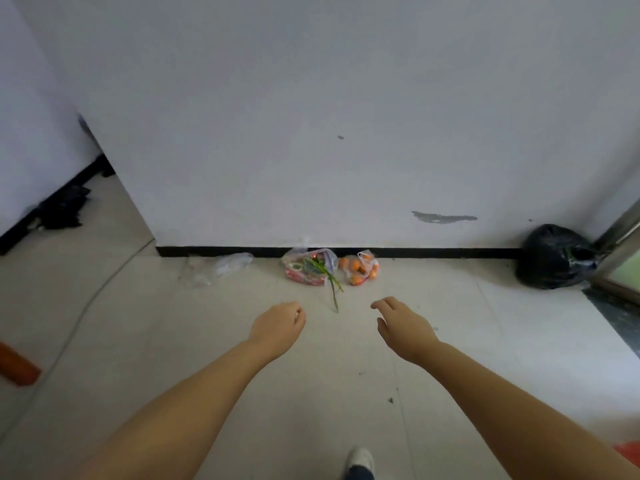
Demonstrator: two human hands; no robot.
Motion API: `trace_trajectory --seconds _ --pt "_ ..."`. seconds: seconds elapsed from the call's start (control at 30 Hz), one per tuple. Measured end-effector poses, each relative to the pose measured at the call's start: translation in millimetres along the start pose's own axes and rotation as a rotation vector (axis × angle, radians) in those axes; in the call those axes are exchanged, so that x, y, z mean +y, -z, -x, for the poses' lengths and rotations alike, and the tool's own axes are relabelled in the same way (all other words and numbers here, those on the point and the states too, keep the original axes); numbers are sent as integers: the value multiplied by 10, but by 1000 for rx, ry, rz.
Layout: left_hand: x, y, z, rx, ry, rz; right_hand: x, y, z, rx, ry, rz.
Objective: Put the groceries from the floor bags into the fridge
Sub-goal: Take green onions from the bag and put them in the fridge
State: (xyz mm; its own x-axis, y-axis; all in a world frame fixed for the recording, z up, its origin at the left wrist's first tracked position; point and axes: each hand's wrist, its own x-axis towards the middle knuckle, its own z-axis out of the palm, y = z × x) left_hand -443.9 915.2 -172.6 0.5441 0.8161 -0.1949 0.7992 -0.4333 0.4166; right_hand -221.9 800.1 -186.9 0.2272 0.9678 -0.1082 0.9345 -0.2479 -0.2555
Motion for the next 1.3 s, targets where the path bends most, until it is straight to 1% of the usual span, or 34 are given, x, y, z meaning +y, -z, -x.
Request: trace_trajectory --seconds 0.2,0.37,0.5,0.67,0.8,0.9,0.97,1.07,1.13,1.3 --pt "-89 61 -1183 -43 -46 -58 196 -130 -1248 -67 15 -28" --pt "-152 312 -2180 -40 14 -7 367 -24 -2325 -156 79 22" --pt "-279 466 -2781 -41 54 37 393 88 -3044 -208 97 27" --pt "-617 608 -3627 -92 79 32 363 18 -3917 -243 91 52" --pt "-935 761 -4512 -148 16 24 339 -124 -4745 -230 -2 -31" --pt "-1203 893 -5229 -193 -45 -33 277 -208 -5354 -211 -106 -103" --pt "-1335 899 -5641 -251 -79 -75 267 -299 -5668 -217 -164 -154" --pt "-1486 614 -6117 -334 -137 -120 329 -578 -6014 -241 -243 -202" --pt "-1609 211 -6386 -376 -153 -115 473 -947 -6233 -274 -273 -224" --pt "-2105 -1367 -7163 -433 -198 -124 1084 -2387 -6956 -369 -195 -164"
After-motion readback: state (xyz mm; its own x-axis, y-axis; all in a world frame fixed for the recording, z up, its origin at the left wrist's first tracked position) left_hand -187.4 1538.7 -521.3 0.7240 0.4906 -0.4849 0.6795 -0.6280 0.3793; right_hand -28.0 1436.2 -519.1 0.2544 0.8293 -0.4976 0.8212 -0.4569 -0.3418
